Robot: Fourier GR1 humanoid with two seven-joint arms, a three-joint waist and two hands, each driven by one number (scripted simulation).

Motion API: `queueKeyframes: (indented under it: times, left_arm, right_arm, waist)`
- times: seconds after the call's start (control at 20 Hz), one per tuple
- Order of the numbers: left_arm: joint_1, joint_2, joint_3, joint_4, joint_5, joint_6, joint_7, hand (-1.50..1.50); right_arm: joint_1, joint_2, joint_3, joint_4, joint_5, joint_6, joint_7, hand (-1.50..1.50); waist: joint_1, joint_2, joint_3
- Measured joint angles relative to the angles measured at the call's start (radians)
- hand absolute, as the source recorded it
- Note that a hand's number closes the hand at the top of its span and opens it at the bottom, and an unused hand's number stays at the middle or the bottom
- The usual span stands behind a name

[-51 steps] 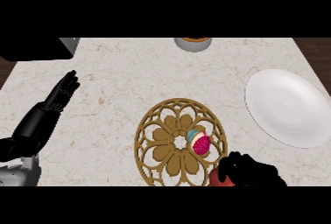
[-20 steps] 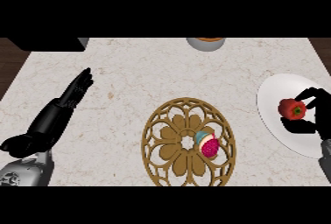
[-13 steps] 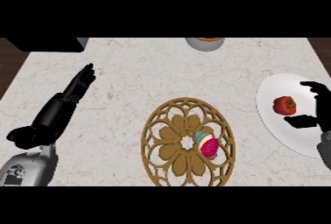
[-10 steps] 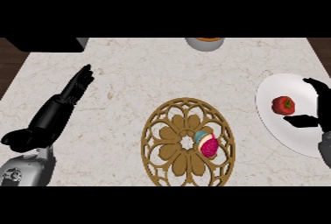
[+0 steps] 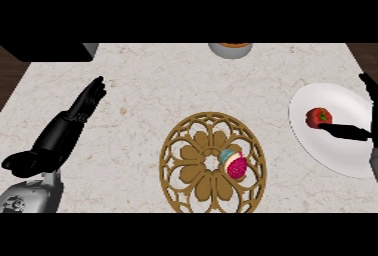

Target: Pick the bell pepper from the placemat and place it in the plate

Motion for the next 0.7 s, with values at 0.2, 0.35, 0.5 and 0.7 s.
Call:
queueKeyframes:
  times: [0.2, 0.35, 0.5, 0.7]
  left_arm:
    - [-0.008, 0.018, 0.027, 0.000, 0.019, -0.013, 0.014, 0.00]
    - [-0.011, 0.022, 0.035, 0.007, 0.018, -0.016, 0.016, 0.00]
    - [-0.014, 0.019, 0.039, 0.014, 0.018, -0.018, 0.015, 0.00]
    - [-0.005, 0.001, 0.024, 0.013, -0.009, -0.008, -0.003, 0.00]
  right_arm:
    - [0.036, 0.021, -0.078, -0.067, -0.176, 0.135, -0.041, -1.50]
    - [0.075, 0.011, -0.151, -0.103, -0.308, 0.248, -0.059, -1.50]
    - [0.139, -0.018, -0.216, -0.162, -0.420, 0.362, -0.054, -1.50]
    - [0.239, -0.070, -0.308, -0.185, -0.536, 0.508, -0.098, -1.50]
  waist:
    - [-0.011, -0.003, 0.000]
    - [-0.015, -0.003, 0.000]
    - [-0.016, -0.003, -0.001]
    - [-0.012, -0.001, -0.001]
